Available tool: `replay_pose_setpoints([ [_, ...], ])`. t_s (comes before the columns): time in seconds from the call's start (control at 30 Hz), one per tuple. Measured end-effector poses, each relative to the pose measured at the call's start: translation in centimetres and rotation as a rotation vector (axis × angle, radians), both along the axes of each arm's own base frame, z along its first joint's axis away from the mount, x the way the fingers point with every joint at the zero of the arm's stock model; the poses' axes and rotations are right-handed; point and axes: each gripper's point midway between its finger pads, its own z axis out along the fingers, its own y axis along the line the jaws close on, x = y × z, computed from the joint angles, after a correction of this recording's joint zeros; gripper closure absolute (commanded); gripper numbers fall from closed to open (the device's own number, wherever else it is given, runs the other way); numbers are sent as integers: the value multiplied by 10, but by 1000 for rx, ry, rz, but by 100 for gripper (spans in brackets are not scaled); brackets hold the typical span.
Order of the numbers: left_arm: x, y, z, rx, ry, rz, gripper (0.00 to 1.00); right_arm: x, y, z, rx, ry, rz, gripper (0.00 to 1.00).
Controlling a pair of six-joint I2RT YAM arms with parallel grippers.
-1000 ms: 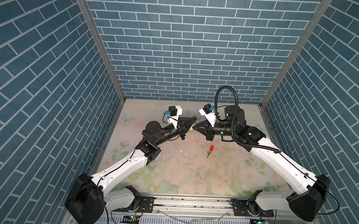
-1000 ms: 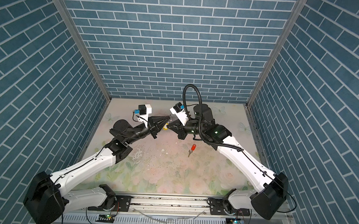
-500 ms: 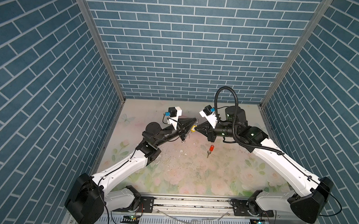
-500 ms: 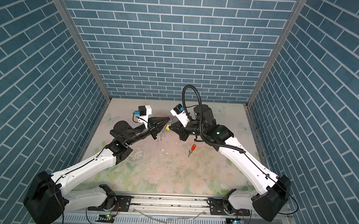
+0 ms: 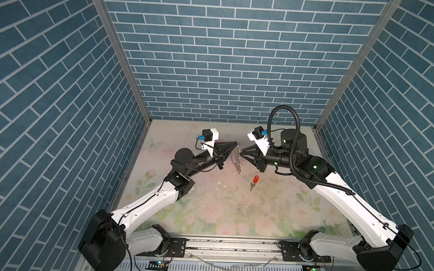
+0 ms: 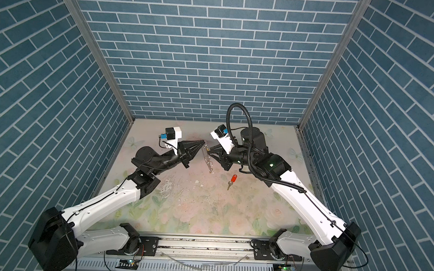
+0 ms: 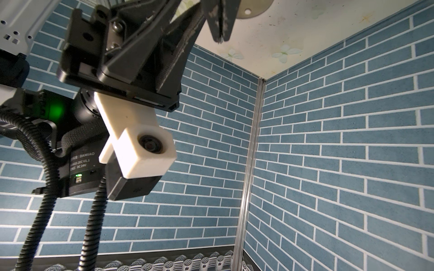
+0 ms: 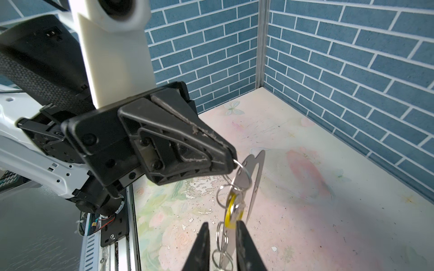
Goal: Put the keys on the keyring
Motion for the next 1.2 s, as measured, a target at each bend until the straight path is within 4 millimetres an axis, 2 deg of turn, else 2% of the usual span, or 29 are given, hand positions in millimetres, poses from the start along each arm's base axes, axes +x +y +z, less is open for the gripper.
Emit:
replay_pose_setpoints([
  [0.33, -6, -3, 3, -17, -6, -63, 100, 15, -11, 13, 53, -13, -37, 78],
  [0.7, -12, -8, 1, -14, -3, -115, 100, 3, -3, 26, 123, 4, 61, 84],
  [0.97, -17, -7, 7, -31, -27, -134, 100, 3, 3, 23, 130, 25, 87, 86],
  [1.2, -18, -6, 12, -46, -38, -138, 100, 1, 5, 28, 155, 34, 108, 90],
])
